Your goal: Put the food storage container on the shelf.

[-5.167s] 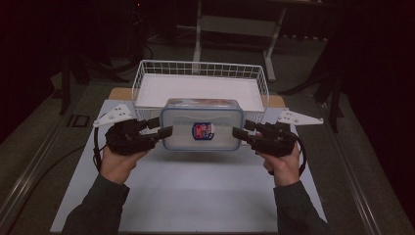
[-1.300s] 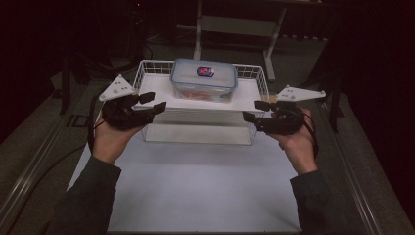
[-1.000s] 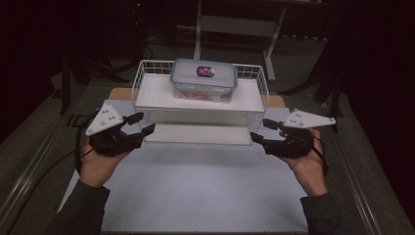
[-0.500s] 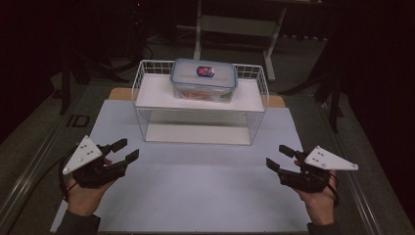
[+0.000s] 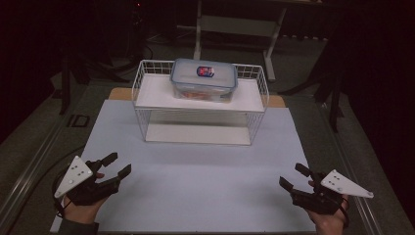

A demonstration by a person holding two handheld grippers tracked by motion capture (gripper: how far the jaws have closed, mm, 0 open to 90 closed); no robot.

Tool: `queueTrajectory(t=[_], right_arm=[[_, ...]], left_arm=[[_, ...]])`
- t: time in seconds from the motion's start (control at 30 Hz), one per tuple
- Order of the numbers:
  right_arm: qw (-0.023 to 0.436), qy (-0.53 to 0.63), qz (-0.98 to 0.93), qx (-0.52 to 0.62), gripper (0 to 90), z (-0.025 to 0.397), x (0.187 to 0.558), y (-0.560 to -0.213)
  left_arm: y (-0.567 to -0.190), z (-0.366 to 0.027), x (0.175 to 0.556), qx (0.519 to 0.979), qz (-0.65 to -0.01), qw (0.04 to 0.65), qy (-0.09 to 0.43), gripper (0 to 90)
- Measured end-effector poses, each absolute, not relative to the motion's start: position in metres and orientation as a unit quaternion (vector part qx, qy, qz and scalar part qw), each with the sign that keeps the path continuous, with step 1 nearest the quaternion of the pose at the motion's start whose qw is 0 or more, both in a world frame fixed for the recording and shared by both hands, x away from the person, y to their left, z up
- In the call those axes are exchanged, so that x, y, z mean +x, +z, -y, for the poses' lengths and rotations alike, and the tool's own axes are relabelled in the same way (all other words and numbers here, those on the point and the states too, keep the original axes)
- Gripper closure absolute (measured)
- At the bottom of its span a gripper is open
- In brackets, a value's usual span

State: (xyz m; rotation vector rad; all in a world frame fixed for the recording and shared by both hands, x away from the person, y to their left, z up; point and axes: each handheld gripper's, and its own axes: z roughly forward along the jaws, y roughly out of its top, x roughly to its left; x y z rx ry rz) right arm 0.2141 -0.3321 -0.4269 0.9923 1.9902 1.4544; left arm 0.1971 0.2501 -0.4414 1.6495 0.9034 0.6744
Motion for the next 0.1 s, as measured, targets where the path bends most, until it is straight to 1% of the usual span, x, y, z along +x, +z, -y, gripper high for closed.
queueTrajectory(t=[0.1], right_arm=[[0.243, 0.531, -0.725, 0.365, 23.4, 0.3327, 0.2137, -0.4288]], left_arm=[[-0.4438, -0.2512, 0.1968, 0.694, -0.382, 0.540, 0.284, 39.3]])
